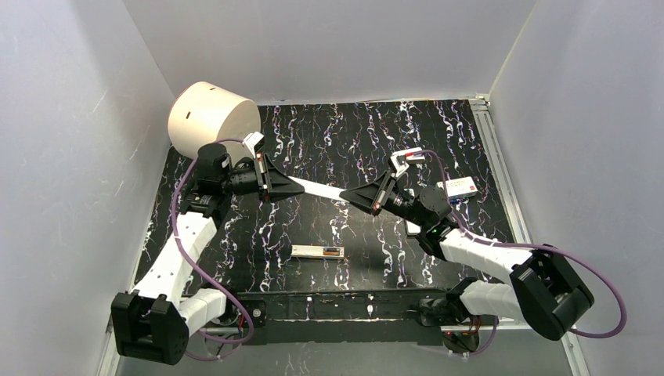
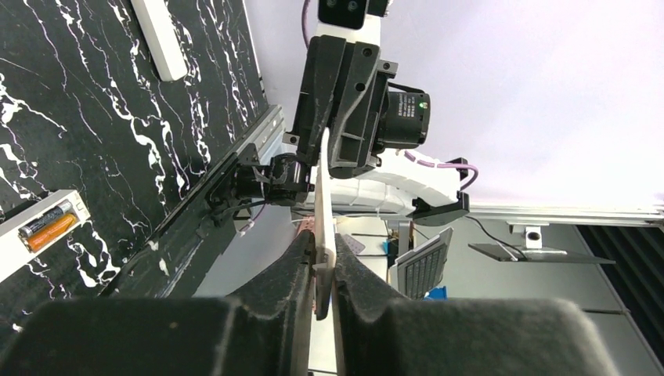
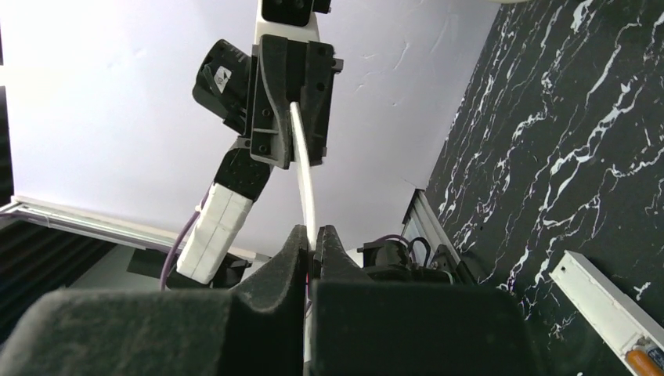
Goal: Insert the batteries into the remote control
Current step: Load the battery cover into the remote control.
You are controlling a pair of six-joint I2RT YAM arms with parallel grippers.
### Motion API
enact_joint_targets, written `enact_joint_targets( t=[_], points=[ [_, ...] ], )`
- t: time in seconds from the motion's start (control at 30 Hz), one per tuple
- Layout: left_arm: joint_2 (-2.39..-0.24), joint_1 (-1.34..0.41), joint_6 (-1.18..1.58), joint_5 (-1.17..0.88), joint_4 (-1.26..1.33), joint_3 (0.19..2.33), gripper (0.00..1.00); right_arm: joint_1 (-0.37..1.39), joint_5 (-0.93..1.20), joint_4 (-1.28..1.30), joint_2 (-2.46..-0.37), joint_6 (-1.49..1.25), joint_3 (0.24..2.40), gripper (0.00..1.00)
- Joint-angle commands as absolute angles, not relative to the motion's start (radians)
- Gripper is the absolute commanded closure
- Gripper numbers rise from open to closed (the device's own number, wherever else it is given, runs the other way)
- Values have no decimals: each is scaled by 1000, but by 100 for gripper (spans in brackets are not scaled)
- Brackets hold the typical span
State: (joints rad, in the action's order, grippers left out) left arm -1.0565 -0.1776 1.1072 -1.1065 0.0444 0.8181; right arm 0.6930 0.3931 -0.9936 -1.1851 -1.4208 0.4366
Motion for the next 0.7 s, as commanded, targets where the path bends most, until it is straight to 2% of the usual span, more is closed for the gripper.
enact_joint_targets(
  t=[0.0, 0.1, 0.27, 0.4, 0.5, 0.67],
  points=[
    [-1013, -179, 1055, -1113, -6, 839, 77, 691, 438, -992, -1197, -1396, 510, 99],
    [-1001, -179, 886, -1021, -221, 904, 54, 691, 421, -912, -1173, -1364, 511, 99],
    [-965, -179, 572, -653, -615, 977, 43, 690, 397, -541, -1102, -1191, 539, 99],
    [-894, -179, 542, -529, -645, 898, 34, 698, 385, -281, -1080, -1044, 552, 99],
    [-845, -179, 593, -442, -649, 815, 25, 733, 407, -296, -1122, -1057, 526, 99],
    [-815, -181, 703, -428, -620, 683, 17, 858, 292, -334, -1190, -1075, 511, 99]
  ],
)
